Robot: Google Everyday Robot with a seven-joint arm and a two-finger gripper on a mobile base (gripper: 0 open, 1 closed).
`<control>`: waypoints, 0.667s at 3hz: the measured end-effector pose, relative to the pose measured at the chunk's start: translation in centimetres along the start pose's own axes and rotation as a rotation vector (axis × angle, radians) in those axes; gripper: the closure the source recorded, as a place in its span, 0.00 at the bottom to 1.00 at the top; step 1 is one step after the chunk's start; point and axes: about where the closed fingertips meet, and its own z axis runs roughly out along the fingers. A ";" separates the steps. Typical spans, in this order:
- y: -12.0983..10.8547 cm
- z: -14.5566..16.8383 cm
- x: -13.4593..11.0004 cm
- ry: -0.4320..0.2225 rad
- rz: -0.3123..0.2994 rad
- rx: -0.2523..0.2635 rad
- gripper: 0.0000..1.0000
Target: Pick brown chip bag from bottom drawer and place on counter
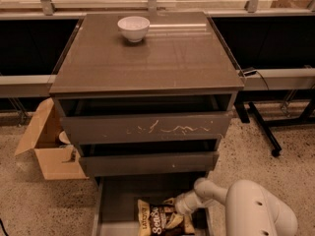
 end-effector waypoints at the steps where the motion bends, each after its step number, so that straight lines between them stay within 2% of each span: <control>1: 0.0 0.0 0.0 0.000 0.000 0.000 0.61; 2: 0.5 -2.3 -2.4 -0.039 -0.052 0.052 0.92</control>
Offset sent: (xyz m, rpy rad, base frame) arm 0.0028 -0.0054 0.0601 0.0435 -0.1483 -0.0088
